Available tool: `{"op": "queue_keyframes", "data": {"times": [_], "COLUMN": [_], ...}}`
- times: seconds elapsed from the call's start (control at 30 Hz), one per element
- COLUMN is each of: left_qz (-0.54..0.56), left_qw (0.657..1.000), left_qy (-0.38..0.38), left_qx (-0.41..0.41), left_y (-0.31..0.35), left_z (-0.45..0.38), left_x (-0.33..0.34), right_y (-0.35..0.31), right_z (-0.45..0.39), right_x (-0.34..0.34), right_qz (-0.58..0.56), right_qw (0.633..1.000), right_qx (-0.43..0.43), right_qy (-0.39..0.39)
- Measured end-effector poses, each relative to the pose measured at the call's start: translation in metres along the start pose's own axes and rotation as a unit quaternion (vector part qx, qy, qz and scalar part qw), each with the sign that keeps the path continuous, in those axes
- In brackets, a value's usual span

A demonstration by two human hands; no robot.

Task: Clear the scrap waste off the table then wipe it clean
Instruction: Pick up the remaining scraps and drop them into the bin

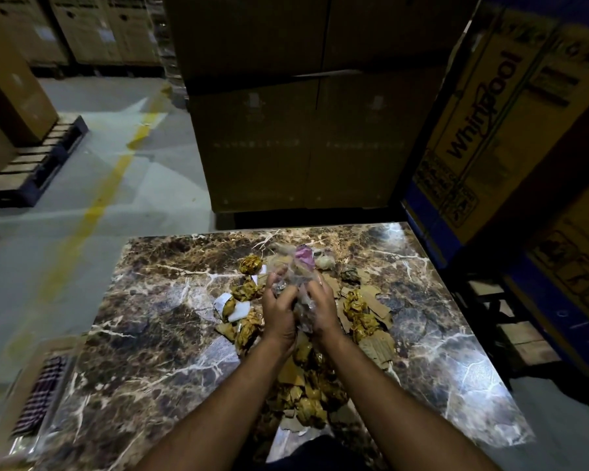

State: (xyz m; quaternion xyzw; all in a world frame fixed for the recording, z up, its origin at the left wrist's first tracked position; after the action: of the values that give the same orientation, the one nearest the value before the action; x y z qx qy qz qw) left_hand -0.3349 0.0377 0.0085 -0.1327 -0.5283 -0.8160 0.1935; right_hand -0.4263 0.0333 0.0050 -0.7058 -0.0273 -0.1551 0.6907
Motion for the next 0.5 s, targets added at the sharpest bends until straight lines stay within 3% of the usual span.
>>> {"op": "queue_keyframes", "data": {"times": [0.17,0.3,0.4,0.5], "left_qz": [-0.02,0.001,0.024,0.055], "left_qw": [0.999,0.999,0.998,0.992], "left_qy": [-0.005,0.001,0.047,0.112], "left_qx": [0.04,0.035,0.032,-0.008], "left_y": [0.01,0.016,0.017,0.008], "left_z": [0.003,0.013,0.016,0.018], "left_x": [0.004,0.01,0.0,-0.014], "right_y": [-0.005,-0.014,-0.008,0.001], "right_z": [-0.003,-0.005,-0.003,0.004], "right_x": [-0.005,-0.006,-0.001,0.005], "right_qz": [0.004,0.098,0.171,0.131], "right_qw": [1.0,0.994,0.983,0.989], "right_qx": [-0.009,-0.057,-0.064,-0.029], "right_qy": [0.004,-0.006,-0.033,-0.059]}}
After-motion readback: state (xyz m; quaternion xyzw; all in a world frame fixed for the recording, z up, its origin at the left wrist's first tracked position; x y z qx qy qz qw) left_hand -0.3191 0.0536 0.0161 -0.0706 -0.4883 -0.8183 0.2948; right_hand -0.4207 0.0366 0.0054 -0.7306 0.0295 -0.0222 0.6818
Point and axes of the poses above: each hand's wrist, its own z-axis away from the middle knuckle, its own x-axis out of the palm, y = z × x, the point moved 10 cm from there along -z, towards the middle knuckle, and after that the axes turned 12 degrees about -x, right-handed, at the moved point
